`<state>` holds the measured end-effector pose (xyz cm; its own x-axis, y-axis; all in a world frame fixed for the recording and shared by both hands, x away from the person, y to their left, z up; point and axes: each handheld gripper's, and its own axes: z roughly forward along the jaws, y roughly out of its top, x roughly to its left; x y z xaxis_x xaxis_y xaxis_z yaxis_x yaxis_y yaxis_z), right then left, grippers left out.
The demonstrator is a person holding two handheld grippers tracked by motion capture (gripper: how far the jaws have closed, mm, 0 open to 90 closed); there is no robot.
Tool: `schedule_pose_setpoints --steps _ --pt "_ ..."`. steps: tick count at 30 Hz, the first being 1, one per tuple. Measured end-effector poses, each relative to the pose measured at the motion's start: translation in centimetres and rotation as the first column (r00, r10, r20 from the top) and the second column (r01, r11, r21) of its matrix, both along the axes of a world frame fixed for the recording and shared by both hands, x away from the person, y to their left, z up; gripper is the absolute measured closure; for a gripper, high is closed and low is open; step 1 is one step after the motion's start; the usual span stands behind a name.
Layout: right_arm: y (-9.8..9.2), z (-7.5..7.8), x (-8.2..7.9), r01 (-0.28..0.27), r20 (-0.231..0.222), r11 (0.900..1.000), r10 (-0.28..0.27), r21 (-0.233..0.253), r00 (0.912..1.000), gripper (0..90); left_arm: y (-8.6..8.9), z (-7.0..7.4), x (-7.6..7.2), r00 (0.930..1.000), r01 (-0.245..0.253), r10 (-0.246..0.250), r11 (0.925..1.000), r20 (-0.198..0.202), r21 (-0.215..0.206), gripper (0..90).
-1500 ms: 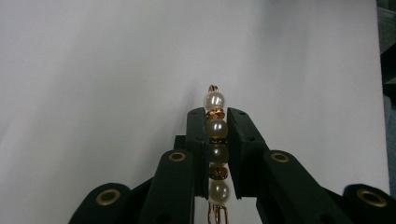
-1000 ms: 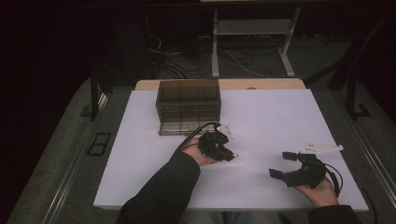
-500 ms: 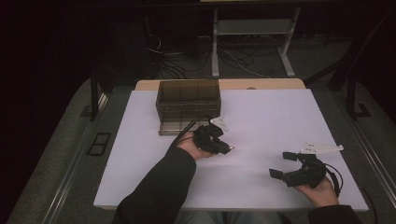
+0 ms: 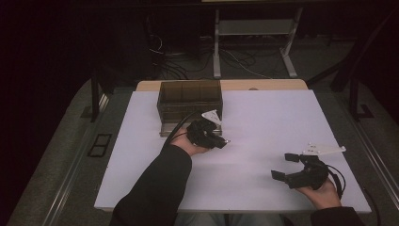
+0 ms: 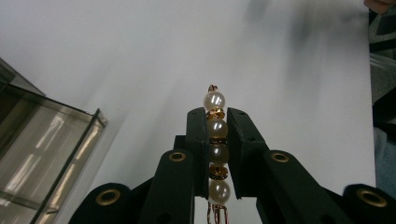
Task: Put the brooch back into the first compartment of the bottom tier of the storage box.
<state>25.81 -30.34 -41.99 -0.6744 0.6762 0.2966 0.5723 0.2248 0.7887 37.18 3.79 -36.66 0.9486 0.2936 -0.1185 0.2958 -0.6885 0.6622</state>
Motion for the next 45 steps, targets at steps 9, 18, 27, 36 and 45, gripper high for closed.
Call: schedule_pose_setpoints --steps 9,18,27,36,45 --pt "0.0 0.0 0.0 -0.001 0.000 1.000 0.001 -0.003 1.0000 0.3 1.6 0.5 0.7 0.9990 -0.044 0.044 0.9987 0.005 -0.027 78.8" --pt "0.0 0.0 0.0 0.000 -0.003 1.000 0.000 -0.003 1.0000 0.3 3.0 0.8 1.2 0.9965 -0.083 0.083 0.9955 0.010 -0.047 78.9" --pt "0.0 -0.1 0.1 0.001 -0.003 1.000 -0.001 -0.005 1.0000 0.3 4.1 1.0 1.6 0.9945 -0.103 0.104 0.9932 0.012 -0.055 78.9" --pt "0.0 -0.1 0.1 0.003 -0.007 1.000 -0.003 -0.005 1.0000 0.3 5.4 1.3 2.0 0.9907 -0.134 0.136 0.9892 0.015 -0.058 78.8" --pt "0.0 -0.1 0.0 0.003 -0.009 1.000 -0.003 -0.006 1.0000 0.3 6.5 1.5 2.4 0.9861 -0.163 0.165 0.9845 0.020 -0.063 78.9"
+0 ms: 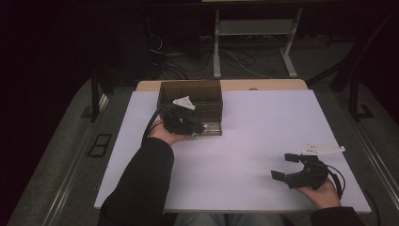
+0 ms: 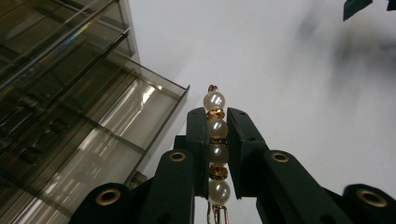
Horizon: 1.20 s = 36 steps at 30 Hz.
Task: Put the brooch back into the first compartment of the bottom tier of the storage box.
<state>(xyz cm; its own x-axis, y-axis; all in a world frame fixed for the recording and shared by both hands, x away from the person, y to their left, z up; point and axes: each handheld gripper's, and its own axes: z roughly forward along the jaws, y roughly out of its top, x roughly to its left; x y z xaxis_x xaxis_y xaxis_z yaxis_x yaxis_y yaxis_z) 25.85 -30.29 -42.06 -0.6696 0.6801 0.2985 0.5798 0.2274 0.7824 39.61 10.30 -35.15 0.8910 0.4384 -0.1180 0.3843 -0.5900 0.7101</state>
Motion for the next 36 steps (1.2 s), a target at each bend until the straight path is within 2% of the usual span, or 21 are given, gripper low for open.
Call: schedule_pose_setpoints --steps 15,36 --pt "0.0 0.0 0.0 0.000 -0.003 1.000 0.000 -0.002 1.0000 0.3 1.8 0.3 0.6 0.9985 -0.054 0.055 0.9985 0.008 -0.011 78.9" --pt "0.0 0.0 0.0 0.001 -0.003 1.000 -0.001 -0.003 1.0000 0.3 4.7 0.6 1.3 0.9901 -0.139 0.140 0.9899 0.012 -0.024 78.9"
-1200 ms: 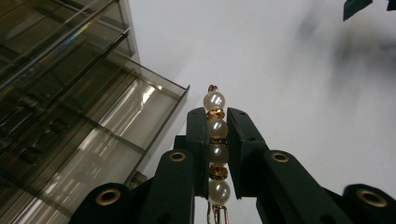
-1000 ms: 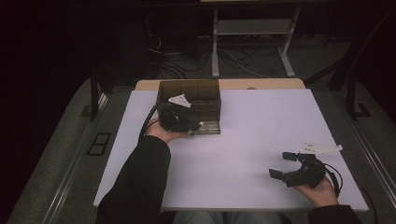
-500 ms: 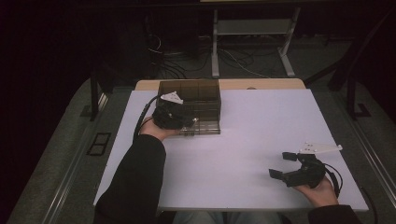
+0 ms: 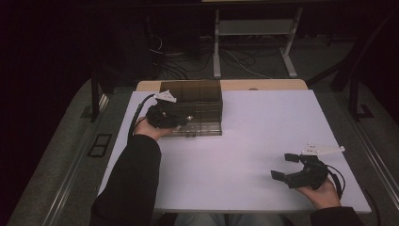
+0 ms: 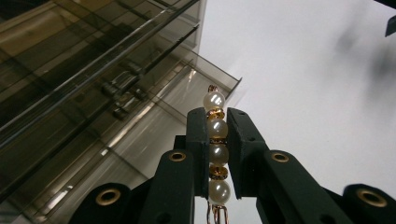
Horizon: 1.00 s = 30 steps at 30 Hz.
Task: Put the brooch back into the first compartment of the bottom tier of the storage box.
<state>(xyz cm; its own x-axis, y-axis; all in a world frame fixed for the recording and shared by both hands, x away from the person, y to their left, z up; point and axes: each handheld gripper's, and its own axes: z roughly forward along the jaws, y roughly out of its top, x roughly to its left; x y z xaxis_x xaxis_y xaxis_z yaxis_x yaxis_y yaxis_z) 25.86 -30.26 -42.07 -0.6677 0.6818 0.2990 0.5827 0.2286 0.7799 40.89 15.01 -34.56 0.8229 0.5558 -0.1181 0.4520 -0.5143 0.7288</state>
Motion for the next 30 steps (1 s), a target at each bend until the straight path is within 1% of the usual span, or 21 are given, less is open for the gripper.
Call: schedule_pose_setpoints --steps 5,8,9,13,14,15,16,19,20,24,25,29,30 --pt "0.0 0.0 0.0 0.000 0.002 1.000 0.000 0.000 1.0000 0.3 0.6 0.2 0.1 0.9999 -0.013 0.013 0.9999 0.000 -0.003 78.9" --pt "0.0 0.0 0.0 0.001 0.002 1.000 -0.001 0.000 1.0000 0.3 0.8 0.5 0.1 0.9999 -0.015 0.015 0.9998 0.002 0.009 78.9" --pt "0.0 0.0 0.0 0.001 0.002 1.000 -0.001 0.000 1.0000 0.3 0.8 0.5 0.1 0.9998 -0.017 0.017 0.9998 0.006 0.004 78.9" --pt "0.0 0.0 0.0 0.002 -0.002 1.000 -0.002 -0.001 1.0000 0.3 1.1 0.6 0.4 0.9995 -0.030 0.030 0.9995 0.009 0.009 78.9" --pt "0.0 0.0 0.0 0.002 0.000 1.000 -0.002 -0.001 1.0000 0.3 1.2 0.6 0.5 0.9995 -0.029 0.029 0.9994 0.009 0.017 78.9" --pt "0.0 0.0 0.0 0.001 0.002 1.000 -0.001 -0.001 1.0000 0.3 1.2 0.6 0.6 0.9994 -0.034 0.034 0.9993 0.009 0.015 78.9" --pt "0.0 0.0 0.0 0.001 0.002 1.000 -0.001 -0.001 1.0000 0.3 1.4 0.5 0.7 0.9994 -0.034 0.034 0.9992 0.010 0.022 78.9" --pt "0.0 0.0 0.0 0.001 0.002 1.000 -0.001 -0.001 1.0000 0.3 1.7 0.2 1.0 0.9987 -0.050 0.050 0.9986 0.005 0.017 78.9" --pt "0.0 0.0 0.0 0.002 0.000 1.000 -0.002 -0.001 1.0000 0.3 1.8 0.1 1.2 0.9988 -0.048 0.048 0.9986 0.006 0.023 78.9" --pt "0.0 0.0 0.0 0.001 0.000 1.000 -0.001 -0.001 1.0000 0.3 2.3 -0.3 1.7 0.9984 -0.056 0.056 0.9980 0.004 0.028 78.8" --pt "0.0 0.0 0.0 0.002 0.000 1.000 -0.002 -0.002 1.0000 0.3 2.4 -0.4 1.8 0.9980 -0.063 0.063 0.9978 0.003 0.022 78.9" --pt "0.0 -0.1 0.1 -0.001 0.002 1.000 0.001 -0.004 1.0000 0.3 2.9 -0.8 2.2 0.9979 -0.065 0.065 0.9975 0.002 0.028 78.9" --pt "0.0 -0.1 0.1 -0.001 0.003 1.000 0.001 -0.004 1.0000 0.3 3.0 -0.9 2.3 0.9975 -0.071 0.071 0.9972 0.004 0.024 78.9"
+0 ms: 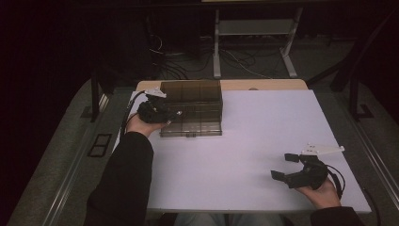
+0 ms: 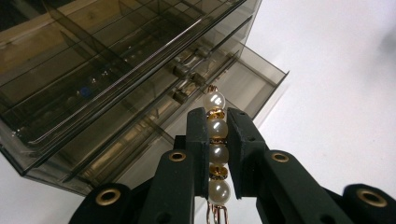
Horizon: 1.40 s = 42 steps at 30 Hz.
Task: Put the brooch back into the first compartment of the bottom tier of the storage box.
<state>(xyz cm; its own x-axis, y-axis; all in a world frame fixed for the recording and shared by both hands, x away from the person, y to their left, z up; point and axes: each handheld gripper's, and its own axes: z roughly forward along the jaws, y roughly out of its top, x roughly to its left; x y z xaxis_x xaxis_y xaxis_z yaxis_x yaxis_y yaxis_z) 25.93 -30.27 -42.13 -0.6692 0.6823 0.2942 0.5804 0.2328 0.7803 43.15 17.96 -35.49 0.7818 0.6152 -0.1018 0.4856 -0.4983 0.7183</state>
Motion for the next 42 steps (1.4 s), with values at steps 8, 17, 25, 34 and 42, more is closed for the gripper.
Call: schedule_pose_setpoints --steps 8,17,25,34,42 --pt "0.0 0.0 0.1 -0.003 -0.001 1.000 0.003 -0.006 1.0000 0.3 0.5 -0.9 0.6 1.0000 0.000 0.000 1.0000 -0.001 0.006 78.9" --pt "0.0 0.0 0.1 0.000 -0.009 1.000 0.000 -0.007 1.0000 0.3 0.9 -2.4 1.1 0.9998 -0.007 0.007 0.9999 -0.016 0.015 78.8" --pt "0.0 -0.1 0.1 0.000 -0.008 1.000 -0.001 -0.013 1.0000 0.3 1.1 -3.4 1.5 0.9994 -0.014 0.014 0.9998 -0.030 0.012 78.8" --pt "-0.1 -0.1 0.1 0.003 -0.015 1.000 -0.003 -0.013 0.9999 0.3 1.0 -4.4 1.9 0.9995 -0.011 0.011 0.9996 -0.028 0.026 78.8" --pt "-0.1 -0.2 0.1 0.005 -0.014 1.000 -0.005 -0.013 0.9999 0.3 1.0 -5.4 2.3 0.9993 -0.013 0.014 0.9991 -0.033 0.041 78.9"
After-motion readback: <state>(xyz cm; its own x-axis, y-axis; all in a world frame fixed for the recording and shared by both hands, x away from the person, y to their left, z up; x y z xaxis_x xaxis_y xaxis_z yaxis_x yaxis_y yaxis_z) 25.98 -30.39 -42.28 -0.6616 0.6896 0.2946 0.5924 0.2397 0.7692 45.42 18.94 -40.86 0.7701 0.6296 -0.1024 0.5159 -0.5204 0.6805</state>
